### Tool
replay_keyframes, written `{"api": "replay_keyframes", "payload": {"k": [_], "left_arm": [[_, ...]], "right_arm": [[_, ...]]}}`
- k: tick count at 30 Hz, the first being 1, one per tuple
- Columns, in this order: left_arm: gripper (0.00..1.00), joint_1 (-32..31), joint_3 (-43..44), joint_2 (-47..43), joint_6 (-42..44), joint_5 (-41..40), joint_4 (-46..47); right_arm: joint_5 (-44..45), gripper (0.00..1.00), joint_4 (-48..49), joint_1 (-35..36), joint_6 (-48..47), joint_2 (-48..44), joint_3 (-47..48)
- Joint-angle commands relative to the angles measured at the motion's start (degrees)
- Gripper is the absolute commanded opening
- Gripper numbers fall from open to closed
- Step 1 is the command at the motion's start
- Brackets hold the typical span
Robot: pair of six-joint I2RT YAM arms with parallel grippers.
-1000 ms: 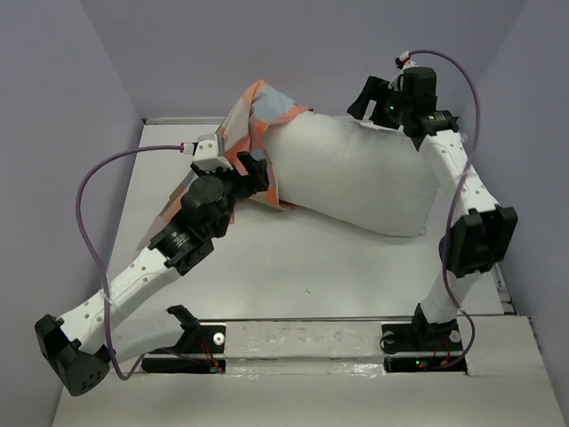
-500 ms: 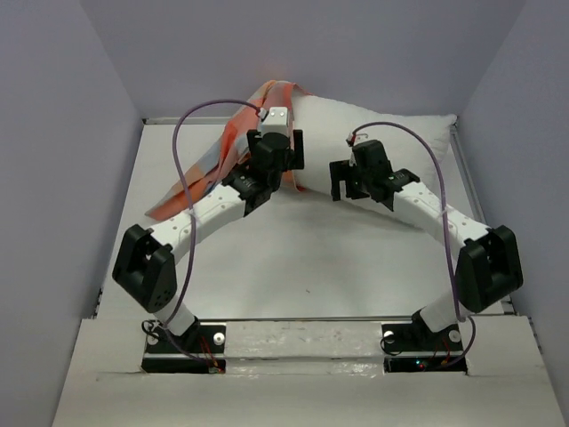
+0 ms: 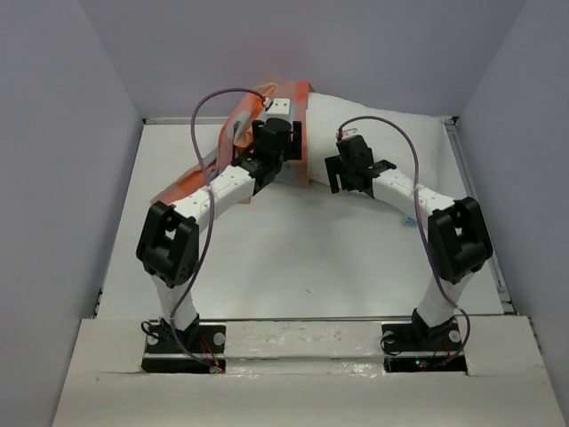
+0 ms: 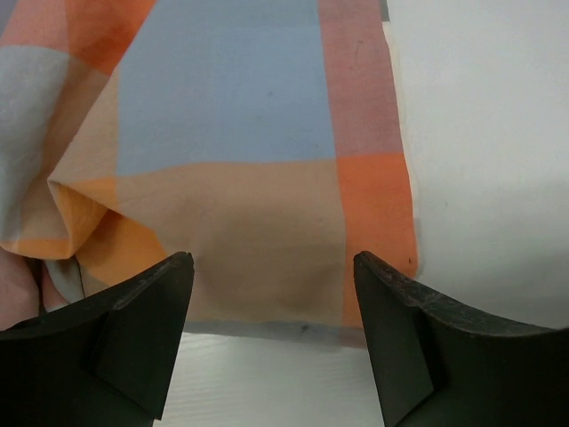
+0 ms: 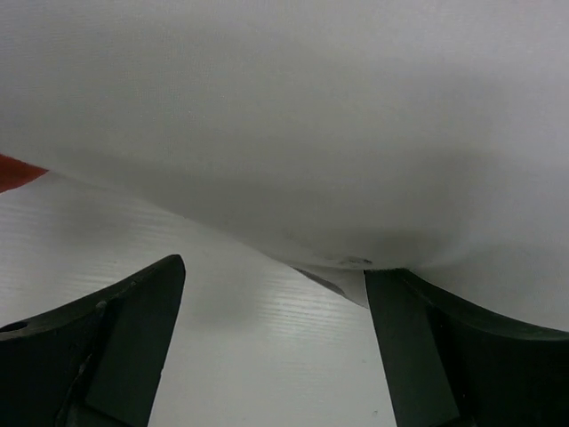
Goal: Put the pillow into the pillowcase
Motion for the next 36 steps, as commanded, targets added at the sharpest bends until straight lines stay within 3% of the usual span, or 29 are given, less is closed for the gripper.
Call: {"api": "replay_keyframes", "payload": {"k": [1, 2, 4, 5, 6, 13, 15, 18, 25, 30, 33, 34, 36], "left_arm": [[0.82, -0.4, -5.4, -12.4, -1.8, 3.7, 3.6], [0.81, -0.6, -8.5, -13.9, -3.0, 4.2, 4.2], [0.79, -1.9, -12.9, -18.1, -3.8, 4.4, 5.3], [0.79, -2.4, -14.1, -19.3, -4.1, 4.1, 5.4], [0.79, -2.8, -15.2, -21.1, -4.2, 3.5, 5.3], [0.79, -3.9, -22.4, -25.6, -4.8, 0.3, 4.7], [0.79, -4.2, -23.7, -26.3, -5.0, -0.3, 4.7], [0.79, -6.1, -24.8, -28.4, -4.9, -2.9, 3.9], [0.79, -9.1, -28.0, -34.8, -4.2, -10.4, -1.2], [0.80, -11.4, -24.8, -32.8, -0.1, -8.8, -2.7], [0.81, -11.6, -18.6, -27.8, 4.6, -4.2, -3.1], [0.82, -11.6, -17.0, -24.5, 6.6, -3.5, -3.7], [0.84, -11.6, -13.5, -21.3, 8.4, -5.1, -6.7]], "right_arm": [[3.8, 0.87, 10.8, 0.5, -4.8, 0.6, 2.5], [4.0, 0.84, 10.9, 0.5, -4.8, 2.0, 3.6], [5.9, 0.58, 11.3, 0.5, -4.7, 6.6, 6.7], [5.5, 0.37, 11.4, 0.5, -4.7, 7.8, 7.5], [4.9, 0.00, 11.3, 0.5, -4.2, 9.1, 8.1], [2.8, 0.00, 20.1, 9.1, -1.5, -2.2, -4.8], [3.8, 0.00, 20.1, 12.4, 0.3, -8.2, -10.0], [-1.5, 0.00, 19.8, 16.3, 1.7, -17.4, -17.1], [-13.5, 0.00, 12.0, 17.7, 5.6, -32.3, -26.4], [-18.9, 0.00, 6.7, 19.8, 9.0, -39.3, -31.2], [-22.8, 0.00, 5.3, 19.8, 10.0, -44.0, -31.8], [-22.0, 0.18, 3.8, 19.8, 10.6, -45.0, -31.3], [-19.9, 0.44, 1.9, 19.8, 12.2, -47.4, -30.1]]}}
